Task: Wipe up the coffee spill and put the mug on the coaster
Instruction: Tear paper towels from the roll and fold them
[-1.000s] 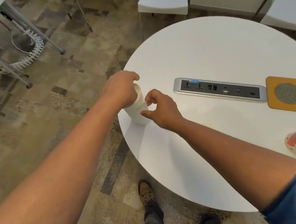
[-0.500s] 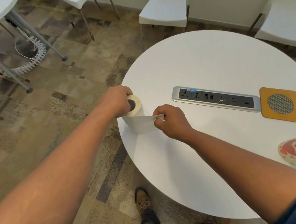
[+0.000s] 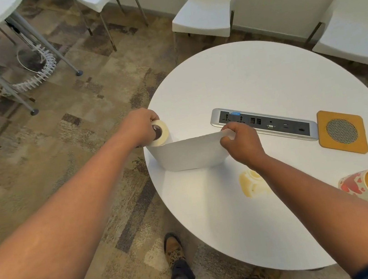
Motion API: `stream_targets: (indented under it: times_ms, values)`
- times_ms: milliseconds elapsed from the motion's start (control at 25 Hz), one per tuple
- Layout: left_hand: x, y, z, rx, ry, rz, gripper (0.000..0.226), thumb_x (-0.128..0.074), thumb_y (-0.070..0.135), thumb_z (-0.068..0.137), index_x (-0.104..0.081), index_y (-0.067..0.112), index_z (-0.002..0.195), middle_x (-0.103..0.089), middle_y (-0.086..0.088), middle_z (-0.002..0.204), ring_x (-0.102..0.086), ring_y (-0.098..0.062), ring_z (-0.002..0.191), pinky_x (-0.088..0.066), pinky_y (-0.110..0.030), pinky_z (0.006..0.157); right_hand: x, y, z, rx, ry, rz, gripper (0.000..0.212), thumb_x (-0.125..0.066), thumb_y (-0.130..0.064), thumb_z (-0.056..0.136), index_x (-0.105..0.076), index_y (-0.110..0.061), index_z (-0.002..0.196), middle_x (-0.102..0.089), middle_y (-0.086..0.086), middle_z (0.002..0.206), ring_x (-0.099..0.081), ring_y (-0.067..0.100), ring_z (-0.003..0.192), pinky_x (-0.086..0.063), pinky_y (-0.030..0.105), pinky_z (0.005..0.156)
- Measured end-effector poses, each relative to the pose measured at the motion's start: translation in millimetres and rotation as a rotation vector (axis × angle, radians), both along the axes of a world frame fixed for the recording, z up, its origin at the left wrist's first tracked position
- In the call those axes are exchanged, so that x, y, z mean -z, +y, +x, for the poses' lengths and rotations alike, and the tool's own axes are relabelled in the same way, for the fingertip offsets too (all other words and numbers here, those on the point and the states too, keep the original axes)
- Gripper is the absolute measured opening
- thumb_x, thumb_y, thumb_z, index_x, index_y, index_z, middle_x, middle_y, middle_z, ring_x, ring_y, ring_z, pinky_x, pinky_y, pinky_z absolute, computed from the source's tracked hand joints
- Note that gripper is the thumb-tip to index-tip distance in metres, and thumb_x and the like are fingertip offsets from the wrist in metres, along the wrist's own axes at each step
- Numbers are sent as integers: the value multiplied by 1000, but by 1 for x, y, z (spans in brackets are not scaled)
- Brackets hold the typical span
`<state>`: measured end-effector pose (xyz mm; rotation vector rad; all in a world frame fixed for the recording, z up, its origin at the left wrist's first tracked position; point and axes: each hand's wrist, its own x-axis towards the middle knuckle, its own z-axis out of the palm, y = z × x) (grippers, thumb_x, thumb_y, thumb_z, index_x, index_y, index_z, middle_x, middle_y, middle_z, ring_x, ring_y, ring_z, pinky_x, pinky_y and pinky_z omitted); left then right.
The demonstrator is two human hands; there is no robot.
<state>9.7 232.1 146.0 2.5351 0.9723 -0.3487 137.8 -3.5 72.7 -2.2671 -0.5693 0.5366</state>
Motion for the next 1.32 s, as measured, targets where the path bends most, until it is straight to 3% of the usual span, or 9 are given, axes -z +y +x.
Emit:
stream_targets:
  times_ms: [240, 360, 480, 560, 640, 800, 1000, 1160, 1320]
  values:
    - [5, 0, -7, -50, -54, -59, 34, -61, 18, 95, -64, 24, 128, -63, -7, 130, -62, -30, 104, -50, -34, 75, 3, 0, 6, 42, -41, -137, 22, -48, -23, 78, -69, -28, 82, -68, -2, 93, -63, 25, 90, -56, 39, 77]
    - [13, 2, -11, -43, -96, -187, 52, -51, 9, 97, -52, 28, 146, -49, -4, 152, -54, -29, 129, -45, -32, 86, 4, 0, 8, 85, 12, -85, 21, -47, -23, 75, -66, -27, 82, -67, -3, 93, -63, 27, 91, -56, 45, 77]
    - [19, 4, -13, 9, -99, -239, 65, -41, -2, 92, -54, 35, 144, -45, -1, 157, -43, -29, 143, -43, -36, 105, 6, -2, 7, 51, 54, -33, 25, -59, -23, 74, -61, -37, 95, -62, -14, 109, -60, 20, 98, -47, 43, 91]
    - [23, 5, -14, 14, -98, -209, 63, -41, -2, 92, -58, 36, 140, -47, -1, 156, -45, -30, 141, -45, -38, 103, 7, -4, 6, -46, 21, -84, 29, -68, -24, 79, -63, -40, 103, -61, -19, 112, -57, 14, 101, -32, 39, 94]
    - [26, 6, -14, 22, -111, -184, 55, -44, 1, 95, -60, 32, 137, -50, -3, 152, -51, -31, 134, -45, -34, 90, 6, -3, 8, -103, -29, -125, 13, -68, -31, 86, -69, -37, 97, -68, -16, 103, -57, 14, 101, -28, 40, 94]
    - [27, 9, -18, 32, -108, -170, 50, -47, 2, 96, -60, 32, 134, -53, -4, 147, -57, -30, 119, -46, -35, 80, 4, -8, 20, -22, 44, -12, 4, -64, -39, 84, -66, -37, 87, -69, -13, 97, -61, 20, 98, -45, 48, 96]
    - [28, 8, -21, 78, -117, -208, 61, -38, -3, 96, -53, 35, 142, -46, -5, 153, -48, -33, 134, -46, -44, 102, 6, -17, 33, 40, 122, 67, 13, -63, -33, 86, -63, -37, 98, -68, -5, 105, -64, 26, 99, -53, 48, 89]
    - [27, -2, -22, 103, -198, -287, 78, -31, -22, 85, -55, 22, 145, -50, -12, 146, -46, -32, 135, -37, -38, 111, 13, -22, 35, 74, 149, 140, 29, -57, -31, 86, -65, -29, 113, -70, -7, 110, -66, 19, 101, -56, 47, 90]
    - [31, -10, -25, 82, -305, -388, 46, -38, 1, 102, -56, 17, 141, -44, -5, 145, -40, -13, 131, -29, -28, 113, 17, -25, 34, 122, 157, 160, 15, -56, -25, 92, -70, -25, 98, -71, -3, 96, -66, 19, 87, -54, 40, 80]
